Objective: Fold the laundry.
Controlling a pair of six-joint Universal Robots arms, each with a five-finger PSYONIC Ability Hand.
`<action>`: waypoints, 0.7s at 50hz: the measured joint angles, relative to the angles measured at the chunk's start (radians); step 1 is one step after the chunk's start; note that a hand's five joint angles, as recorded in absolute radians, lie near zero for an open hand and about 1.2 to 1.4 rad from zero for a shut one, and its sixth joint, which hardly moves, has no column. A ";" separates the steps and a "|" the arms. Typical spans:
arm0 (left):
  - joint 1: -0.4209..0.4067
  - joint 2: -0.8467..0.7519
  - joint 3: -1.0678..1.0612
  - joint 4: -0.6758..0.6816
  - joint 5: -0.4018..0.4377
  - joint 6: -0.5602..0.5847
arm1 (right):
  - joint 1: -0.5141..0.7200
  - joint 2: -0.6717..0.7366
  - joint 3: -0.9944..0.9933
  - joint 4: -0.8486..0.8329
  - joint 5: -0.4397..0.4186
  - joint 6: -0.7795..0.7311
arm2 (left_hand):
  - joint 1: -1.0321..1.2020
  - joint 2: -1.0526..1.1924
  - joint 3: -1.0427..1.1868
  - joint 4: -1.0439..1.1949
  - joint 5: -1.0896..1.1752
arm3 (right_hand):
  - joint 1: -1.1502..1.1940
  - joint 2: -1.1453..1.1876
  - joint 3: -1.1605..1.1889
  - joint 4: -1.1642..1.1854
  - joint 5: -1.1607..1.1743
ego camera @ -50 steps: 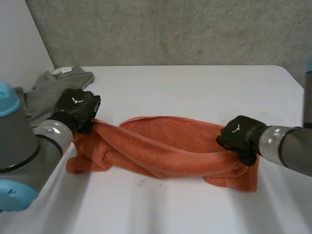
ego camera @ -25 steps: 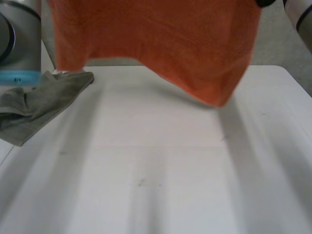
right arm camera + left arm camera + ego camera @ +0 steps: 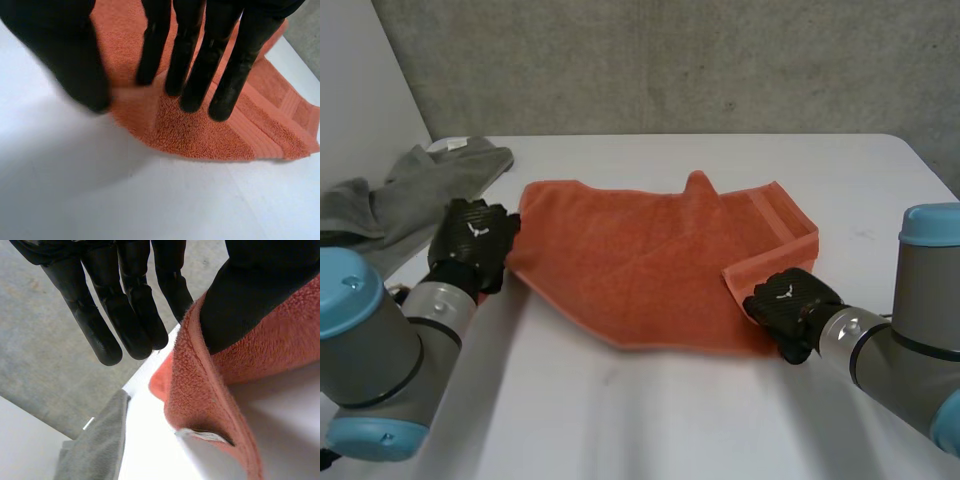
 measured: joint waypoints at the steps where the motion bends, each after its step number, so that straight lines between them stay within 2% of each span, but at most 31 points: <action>1: -0.003 0.000 -0.001 -0.001 -0.001 0.000 | -0.001 0.003 -0.004 -0.003 -0.001 0.008 | 0.000 0.000 0.000 0.000 0.000 | -0.119 -0.126 -0.122 -0.121 -0.119; 2: -0.003 0.000 -0.001 -0.001 -0.001 0.000 | -0.001 0.003 -0.004 -0.003 -0.001 0.008 | 0.000 0.000 0.000 0.000 0.000 | -0.119 -0.126 -0.122 -0.121 -0.119; 3: -0.007 0.011 0.000 -0.003 -0.003 0.000 | -0.005 -0.006 -0.023 -0.011 -0.004 0.037 | 0.000 0.000 0.000 0.000 0.000 | -0.402 -0.483 -0.458 -0.455 -0.457; 5: -0.008 0.025 0.000 -0.004 -0.004 -0.001 | -0.010 -0.027 -0.036 -0.016 -0.007 0.056 | 0.000 0.000 0.000 0.000 0.000 | -0.518 -0.677 -0.688 -0.690 -0.681; 12: -0.005 0.071 -0.010 -0.009 -0.006 -0.003 | -0.036 -0.124 -0.102 -0.033 -0.043 0.090 | 0.000 0.000 0.000 0.000 0.000 | -0.531 -0.713 -0.725 -0.715 -0.698; 17: -0.006 0.083 -0.021 -0.017 -0.006 -0.003 | -0.037 -0.122 -0.153 -0.025 -0.084 0.059 | 0.000 0.000 0.000 0.000 0.000 | -0.531 -0.713 -0.725 -0.715 -0.698; 21: -0.009 0.087 -0.027 -0.024 -0.006 -0.003 | -0.033 -0.060 -0.220 -0.005 -0.134 -0.045 | 0.000 0.000 0.000 0.000 0.000 | -0.531 -0.713 -0.725 -0.715 -0.698; 25: -0.009 0.089 -0.028 -0.032 -0.006 -0.002 | -0.022 0.083 -0.342 0.054 -0.178 -0.254 | 0.000 0.000 0.000 0.000 0.000 | -0.531 -0.713 -0.725 -0.715 -0.698; 26: -0.009 0.089 -0.028 -0.032 -0.006 -0.002 | -0.022 0.083 -0.342 0.054 -0.178 -0.254 | 0.000 0.000 0.000 0.000 0.000 | -0.531 -0.713 -0.725 -0.715 -0.698; 27: -0.009 0.089 -0.028 -0.034 -0.006 -0.002 | -0.017 0.150 -0.400 0.093 -0.183 -0.335 | 0.000 0.000 0.000 0.000 0.000 | -0.531 -0.709 -0.721 -0.712 -0.698; 35: -0.012 0.089 -0.028 -0.034 -0.006 -0.003 | -0.011 0.325 -0.543 0.197 -0.182 -0.481 | 0.000 0.000 0.000 0.000 0.000 | -0.527 -0.676 -0.684 -0.709 -0.689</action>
